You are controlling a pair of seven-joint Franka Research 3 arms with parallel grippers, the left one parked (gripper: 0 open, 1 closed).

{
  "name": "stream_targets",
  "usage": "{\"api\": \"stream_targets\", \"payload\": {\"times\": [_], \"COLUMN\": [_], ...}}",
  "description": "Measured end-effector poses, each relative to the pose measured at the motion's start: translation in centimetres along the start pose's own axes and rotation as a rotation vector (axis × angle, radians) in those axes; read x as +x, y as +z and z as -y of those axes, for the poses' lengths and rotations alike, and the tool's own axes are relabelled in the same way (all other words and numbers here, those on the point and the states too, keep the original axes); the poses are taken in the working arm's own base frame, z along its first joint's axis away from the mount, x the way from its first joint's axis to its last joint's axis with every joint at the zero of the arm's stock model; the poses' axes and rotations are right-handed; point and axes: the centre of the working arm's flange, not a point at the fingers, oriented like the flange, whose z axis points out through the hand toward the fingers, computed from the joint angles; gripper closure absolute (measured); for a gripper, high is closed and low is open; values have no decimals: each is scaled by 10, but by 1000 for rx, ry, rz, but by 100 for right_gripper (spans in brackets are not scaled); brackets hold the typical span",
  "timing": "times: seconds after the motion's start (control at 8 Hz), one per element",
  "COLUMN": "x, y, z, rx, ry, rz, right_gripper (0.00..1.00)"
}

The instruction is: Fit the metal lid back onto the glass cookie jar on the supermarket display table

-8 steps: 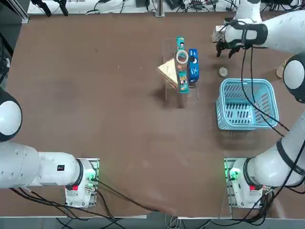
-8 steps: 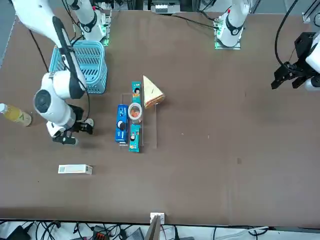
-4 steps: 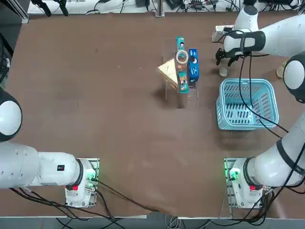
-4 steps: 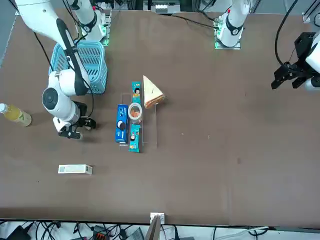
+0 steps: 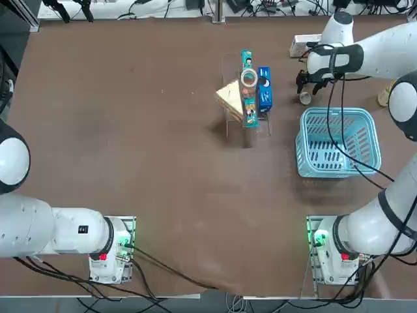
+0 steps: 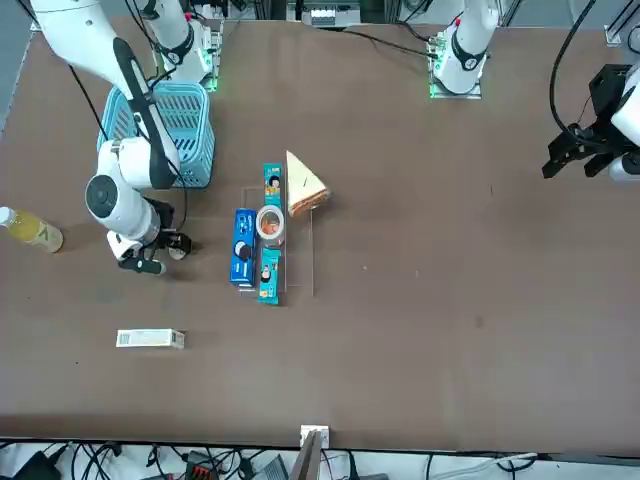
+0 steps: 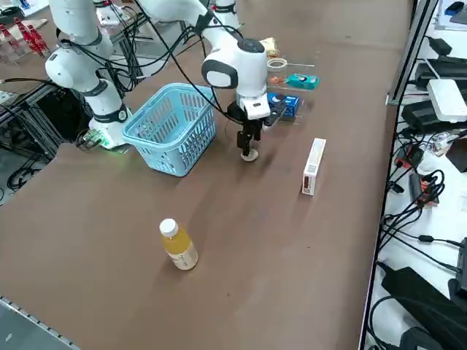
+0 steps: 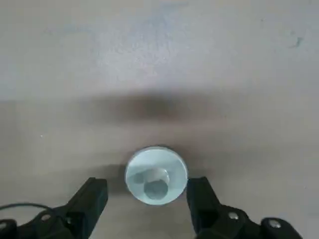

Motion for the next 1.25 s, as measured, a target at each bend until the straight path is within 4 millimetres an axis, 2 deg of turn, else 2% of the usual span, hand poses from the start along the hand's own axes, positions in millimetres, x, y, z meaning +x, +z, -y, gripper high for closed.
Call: {"api": "stream_targets", "payload": {"times": [0.38,0.62,1.25], "x": [-2,-2,-3], "y": [6,11,14], "z": [-4,-5,-6], "rx": [0,0,-1], "ry": [6,9,10], "rz": [0,4,9], "right_gripper": [3,8,56]}}
